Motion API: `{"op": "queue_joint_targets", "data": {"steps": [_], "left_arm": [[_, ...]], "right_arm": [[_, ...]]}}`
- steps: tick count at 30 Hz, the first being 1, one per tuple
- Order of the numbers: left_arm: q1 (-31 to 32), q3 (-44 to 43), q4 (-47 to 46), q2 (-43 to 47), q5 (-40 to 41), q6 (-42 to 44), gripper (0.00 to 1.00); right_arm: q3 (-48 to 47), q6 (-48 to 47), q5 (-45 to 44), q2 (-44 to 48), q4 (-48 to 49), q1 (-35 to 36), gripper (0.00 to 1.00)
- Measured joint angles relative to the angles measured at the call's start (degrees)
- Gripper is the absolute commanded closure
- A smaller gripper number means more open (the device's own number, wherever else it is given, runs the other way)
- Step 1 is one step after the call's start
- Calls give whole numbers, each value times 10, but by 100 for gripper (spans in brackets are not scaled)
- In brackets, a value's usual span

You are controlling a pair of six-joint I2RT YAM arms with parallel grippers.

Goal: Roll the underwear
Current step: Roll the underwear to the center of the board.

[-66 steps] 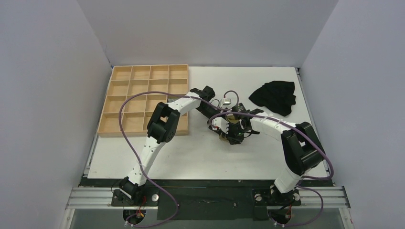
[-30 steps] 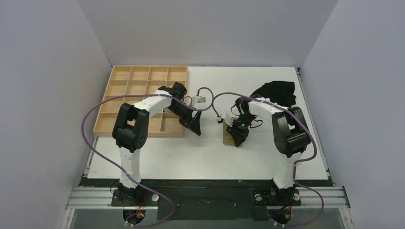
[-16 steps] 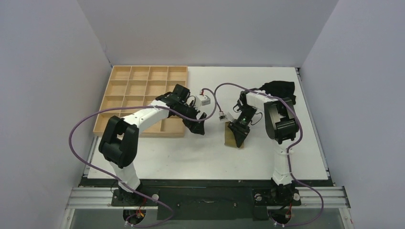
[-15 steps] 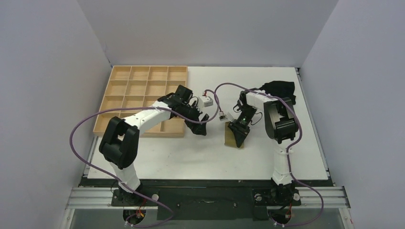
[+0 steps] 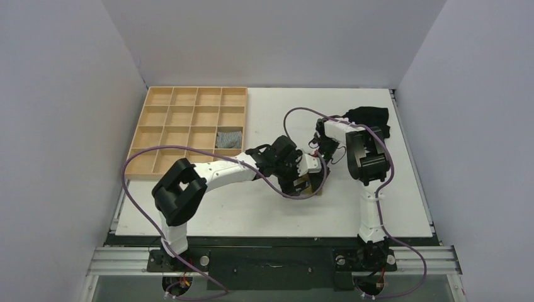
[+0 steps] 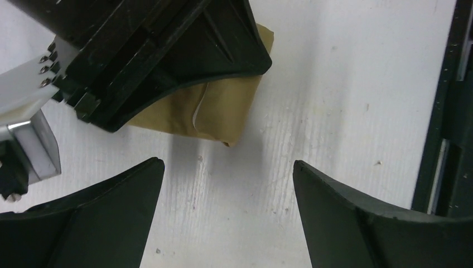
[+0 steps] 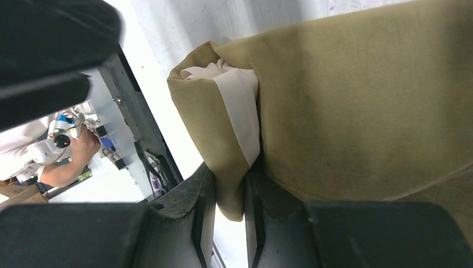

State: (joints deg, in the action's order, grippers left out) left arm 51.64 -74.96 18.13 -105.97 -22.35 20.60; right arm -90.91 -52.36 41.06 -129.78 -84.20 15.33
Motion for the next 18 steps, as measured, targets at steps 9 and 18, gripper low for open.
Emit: {"op": "queue_joint_targets", "data": {"steps": [9, 18], "left_arm": [[36, 0, -61, -48, 35, 55, 17], [50, 0, -81, -85, 45, 71, 30]], "right_arm": [[-5, -10, 4, -13, -21, -3, 98], [-6, -10, 4, -13, -22, -3, 98]]}}
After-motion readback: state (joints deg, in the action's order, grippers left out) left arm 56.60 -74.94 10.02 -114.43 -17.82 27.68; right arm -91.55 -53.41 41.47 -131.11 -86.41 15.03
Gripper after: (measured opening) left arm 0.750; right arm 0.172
